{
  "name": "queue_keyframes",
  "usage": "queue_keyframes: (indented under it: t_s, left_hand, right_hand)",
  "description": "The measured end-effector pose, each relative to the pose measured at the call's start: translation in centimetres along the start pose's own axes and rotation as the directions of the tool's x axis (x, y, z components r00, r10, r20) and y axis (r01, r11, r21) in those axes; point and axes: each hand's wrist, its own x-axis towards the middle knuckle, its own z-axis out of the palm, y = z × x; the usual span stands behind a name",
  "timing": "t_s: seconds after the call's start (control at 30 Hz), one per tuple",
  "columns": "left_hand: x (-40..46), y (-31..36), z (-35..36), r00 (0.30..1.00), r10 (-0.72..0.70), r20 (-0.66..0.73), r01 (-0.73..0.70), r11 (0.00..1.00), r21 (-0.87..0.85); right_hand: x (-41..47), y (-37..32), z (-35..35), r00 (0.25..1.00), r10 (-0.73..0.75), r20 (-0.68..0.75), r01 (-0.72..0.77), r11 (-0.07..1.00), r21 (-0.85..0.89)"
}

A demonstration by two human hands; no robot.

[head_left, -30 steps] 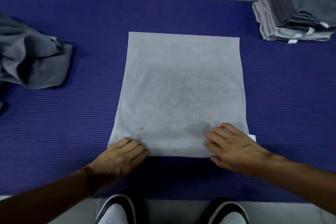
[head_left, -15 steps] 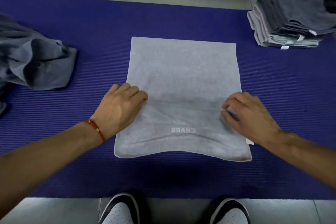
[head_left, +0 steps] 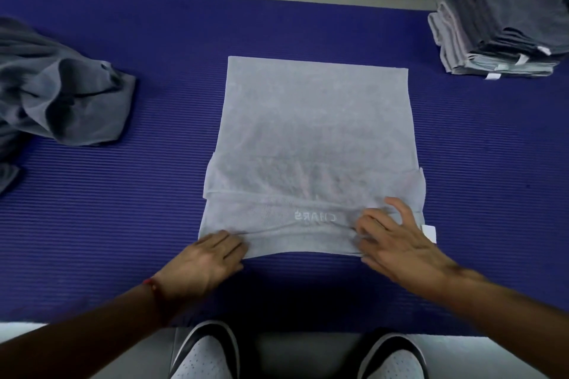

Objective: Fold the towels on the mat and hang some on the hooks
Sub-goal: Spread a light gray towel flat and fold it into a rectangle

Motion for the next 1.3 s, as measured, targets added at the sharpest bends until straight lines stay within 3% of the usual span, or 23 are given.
queue_keyframes:
  t_s: [0.1,0.2,0.3,0.43,0.6,0.67,0.7,0.77,0.83,0.9,0.97,1.07,1.13,1.2,1.3]
  left_hand:
    - [0.6,-0.5,-0.8,0.997,0.077,0.002,-0.077,0.997,0.013]
    - [0.6,-0.7,-1.8,0.994,0.100,-0.044,-0.099,0.995,0.019]
    - [-0.6,-0.7,-2.0,0.989,0.143,-0.027,-0.145,0.988,-0.051]
    - [-2.6,-1.4,-1.7,0.989,0.112,0.095,-0.097,0.984,-0.149]
    - [-2.4,-2.4,-3.4,0.978,0.137,0.157,-0.091,0.959,-0.269]
    - [-1.1,-3.7,-4.1,0.997,-0.002,0.078,0.026,0.952,-0.305]
    - [-0.1,-4.7,-4.3,0.993,-0.112,0.032,0.116,0.940,-0.321]
    - [2.4,-7.1,-4.4,0.951,-0.309,-0.020,0.289,0.909,-0.300]
    - [4.8,-9.9,-3.8,0.909,-0.416,0.012,0.406,0.881,-0.244]
    - [6.8,-11.9,-3.6,0.859,-0.497,0.121,0.510,0.818,-0.264]
    - [8.1,-12.7,-3.7,0.784,-0.575,0.232,0.620,0.717,-0.319]
    - [8.8,-13.2,-3.9,0.703,-0.611,0.363,0.710,0.623,-0.327]
    - [8.6,-13.4,-4.0,0.674,-0.622,0.400,0.739,0.577,-0.348]
    - [7.8,-13.0,-4.2,0.674,-0.607,0.421,0.738,0.575,-0.353]
    - [6.8,-11.9,-5.0,0.712,-0.545,0.443,0.700,0.597,-0.391]
  right_hand:
    - [0.0,-0.2,0.6,0.995,-0.043,-0.089,0.045,0.999,0.023]
    - [-0.8,-0.1,0.2,0.993,-0.090,-0.082,0.096,0.992,0.078]
    - [-2.1,0.1,0.0,0.993,-0.116,0.000,0.115,0.980,0.162]
    - [-3.6,0.5,0.0,0.969,-0.143,0.203,0.092,0.966,0.243]
    - [-4.3,2.4,-1.6,0.959,-0.031,0.281,-0.033,0.975,0.218]
    - [-3.6,3.7,-2.5,0.969,0.152,0.194,-0.203,0.939,0.277]
    - [-3.0,4.6,-2.9,0.948,0.300,0.103,-0.317,0.895,0.314]
    - [-1.5,6.3,-3.1,0.829,0.558,-0.021,-0.515,0.778,0.359]
    - [0.1,7.6,-2.6,0.714,0.699,0.044,-0.672,0.666,0.324]
    - [1.3,8.4,-1.8,0.609,0.768,0.197,-0.770,0.513,0.379]
    - [2.0,8.6,-1.1,0.476,0.821,0.316,-0.798,0.252,0.547]
    - [2.0,8.4,-0.5,0.351,0.834,0.427,-0.649,-0.112,0.752]
    - [1.4,8.3,-0.5,0.369,0.788,0.494,-0.523,-0.263,0.811]
    - [0.2,8.2,-0.9,0.431,0.729,0.532,-0.452,-0.336,0.826]
    - [-1.9,7.8,-1.9,0.569,0.618,0.542,-0.507,-0.254,0.823]
